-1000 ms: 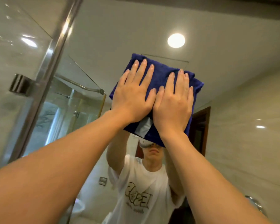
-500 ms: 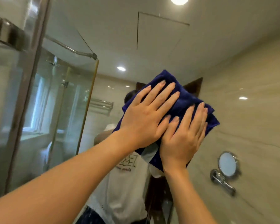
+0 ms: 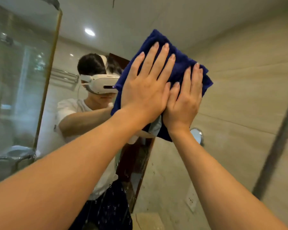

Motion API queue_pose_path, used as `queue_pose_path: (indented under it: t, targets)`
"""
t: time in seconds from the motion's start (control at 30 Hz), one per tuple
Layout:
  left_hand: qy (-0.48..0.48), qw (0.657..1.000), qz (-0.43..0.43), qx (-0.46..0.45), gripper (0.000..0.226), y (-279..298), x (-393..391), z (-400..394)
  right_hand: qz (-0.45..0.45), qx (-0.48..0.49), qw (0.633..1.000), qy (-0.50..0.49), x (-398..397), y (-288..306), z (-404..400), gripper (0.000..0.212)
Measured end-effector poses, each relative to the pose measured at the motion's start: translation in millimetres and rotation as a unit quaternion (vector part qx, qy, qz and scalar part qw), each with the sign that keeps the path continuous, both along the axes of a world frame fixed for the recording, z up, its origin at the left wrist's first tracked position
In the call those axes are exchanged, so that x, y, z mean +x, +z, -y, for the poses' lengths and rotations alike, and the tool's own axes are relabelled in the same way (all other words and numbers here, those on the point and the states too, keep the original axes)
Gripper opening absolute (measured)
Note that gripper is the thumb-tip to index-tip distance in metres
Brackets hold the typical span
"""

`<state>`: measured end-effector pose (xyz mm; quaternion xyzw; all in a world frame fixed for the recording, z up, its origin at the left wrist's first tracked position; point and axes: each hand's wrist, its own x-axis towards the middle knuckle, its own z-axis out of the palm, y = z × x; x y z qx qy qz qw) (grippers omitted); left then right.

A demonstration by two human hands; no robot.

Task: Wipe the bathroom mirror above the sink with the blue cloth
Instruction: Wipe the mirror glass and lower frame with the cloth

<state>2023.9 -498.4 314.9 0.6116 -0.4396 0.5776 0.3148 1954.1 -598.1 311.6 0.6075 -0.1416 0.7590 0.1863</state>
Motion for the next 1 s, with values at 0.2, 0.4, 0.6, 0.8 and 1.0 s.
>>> queue_pose_path:
  t: [0.2,0.4,0.6,0.8,1.0]
  targets:
    - [-0.021,1.0,-0.008,-0.01,0.059,-41.1,-3.8,0.4,-0.016,0.012,1.0,-0.007,-6.2,-39.9,-2.1,0.044]
    - [-0.015,0.997,-0.052,-0.052,0.058,-101.8,-18.0,9.6,-0.092,0.066,0.993,0.044,-24.9,-96.7,-2.8,0.051]
    - [-0.018,0.997,-0.059,-0.056,0.058,-101.6,-20.1,13.0,-0.118,0.04,0.992,0.034,-26.7,-98.3,2.3,0.049]
    - [-0.015,0.997,-0.051,-0.049,0.058,-106.4,-19.8,15.4,-0.153,0.025,0.986,0.059,-37.0,-104.0,12.8,0.048]
    - [0.002,0.997,-0.054,-0.053,0.058,-113.9,-40.6,35.0,-0.15,0.016,0.986,0.067,-52.4,-108.6,34.7,0.046]
